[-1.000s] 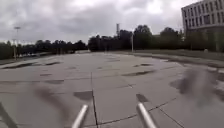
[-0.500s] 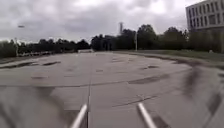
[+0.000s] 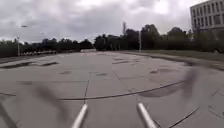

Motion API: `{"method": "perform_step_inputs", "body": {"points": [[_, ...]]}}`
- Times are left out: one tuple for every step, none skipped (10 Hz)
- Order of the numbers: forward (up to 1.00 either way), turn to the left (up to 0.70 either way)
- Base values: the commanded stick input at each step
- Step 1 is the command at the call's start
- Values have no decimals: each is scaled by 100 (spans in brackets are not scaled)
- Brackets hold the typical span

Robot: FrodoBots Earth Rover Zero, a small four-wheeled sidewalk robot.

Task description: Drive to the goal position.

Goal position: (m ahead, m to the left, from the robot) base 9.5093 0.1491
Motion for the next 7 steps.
{"method": "perform_step_inputs", "body": {"points": [[100, 0], [100, 0], [100, 0], [100, 0], [100, 0], [100, 0], [100, 0]]}}
